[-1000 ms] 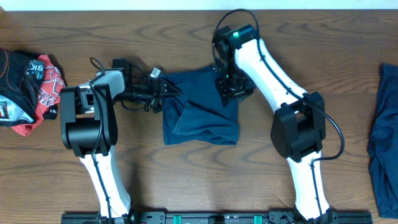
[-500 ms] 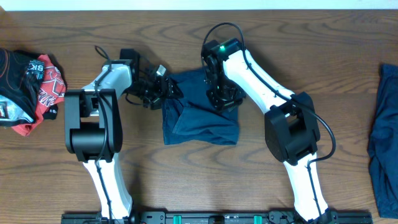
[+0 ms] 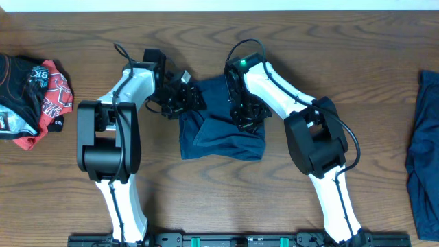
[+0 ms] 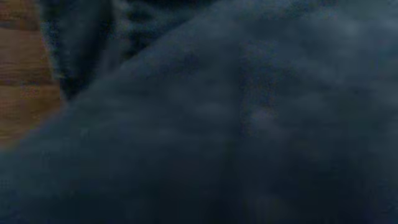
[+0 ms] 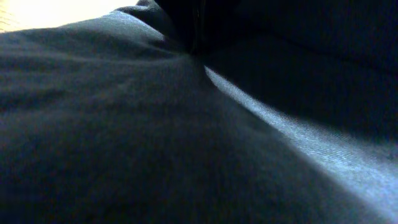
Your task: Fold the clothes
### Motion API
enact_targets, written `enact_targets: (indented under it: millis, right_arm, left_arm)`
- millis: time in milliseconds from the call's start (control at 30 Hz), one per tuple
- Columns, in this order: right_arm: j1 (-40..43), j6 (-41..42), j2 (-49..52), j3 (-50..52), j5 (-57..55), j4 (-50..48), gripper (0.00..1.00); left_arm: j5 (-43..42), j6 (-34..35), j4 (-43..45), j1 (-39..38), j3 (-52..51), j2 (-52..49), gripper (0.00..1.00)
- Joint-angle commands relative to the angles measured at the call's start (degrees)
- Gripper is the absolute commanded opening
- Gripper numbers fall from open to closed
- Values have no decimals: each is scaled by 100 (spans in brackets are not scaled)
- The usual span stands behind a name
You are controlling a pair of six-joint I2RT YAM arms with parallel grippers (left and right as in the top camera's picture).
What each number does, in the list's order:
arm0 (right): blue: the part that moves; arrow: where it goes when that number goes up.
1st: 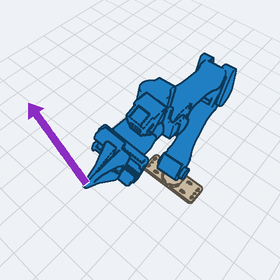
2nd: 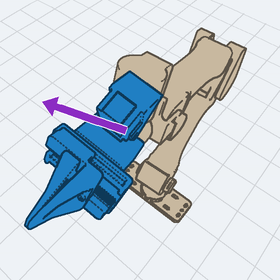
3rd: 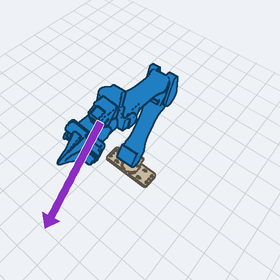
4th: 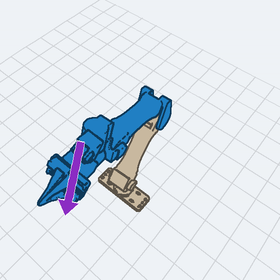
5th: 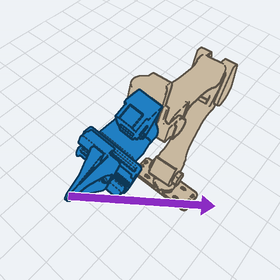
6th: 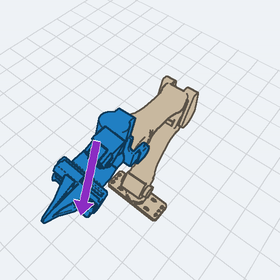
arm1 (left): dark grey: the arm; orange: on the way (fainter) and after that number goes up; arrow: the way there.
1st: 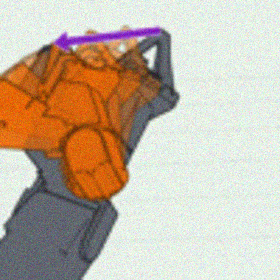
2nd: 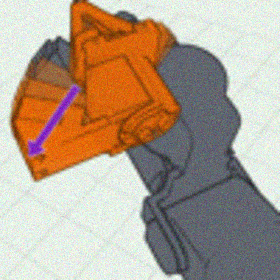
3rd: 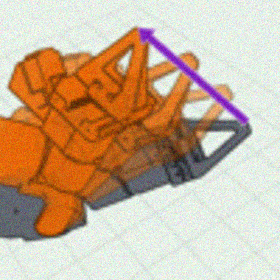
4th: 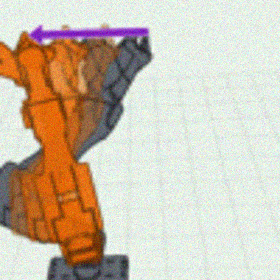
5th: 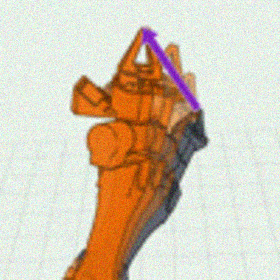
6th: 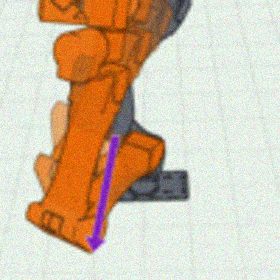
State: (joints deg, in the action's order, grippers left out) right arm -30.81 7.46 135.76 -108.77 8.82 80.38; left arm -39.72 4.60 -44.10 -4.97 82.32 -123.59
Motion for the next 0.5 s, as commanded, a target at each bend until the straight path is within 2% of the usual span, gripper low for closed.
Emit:
enact_targets:
  millis: [0,333,367,400,467]
  right_arm:
    - [-61,42,35,31,70,-31,1]
    - [-153,15,35,31,68,-52,1]
    - [-157,17,35,31,70,-63,1]
    - [-157,15,35,31,68,-72,1]
    - [-157,17,35,31,70,-70,1]
  left_arm:
    - [2247,9,-160,-201,-704,-1152,75]
    - [2245,83,-155,-844,-704,-1152,76]
    - [2245,127,-153,-881,-704,-1152,73]
    - [2245,162,-151,-903,-704,-1152,64]
    - [2245,192,-149,-927,-704,-1152,56]
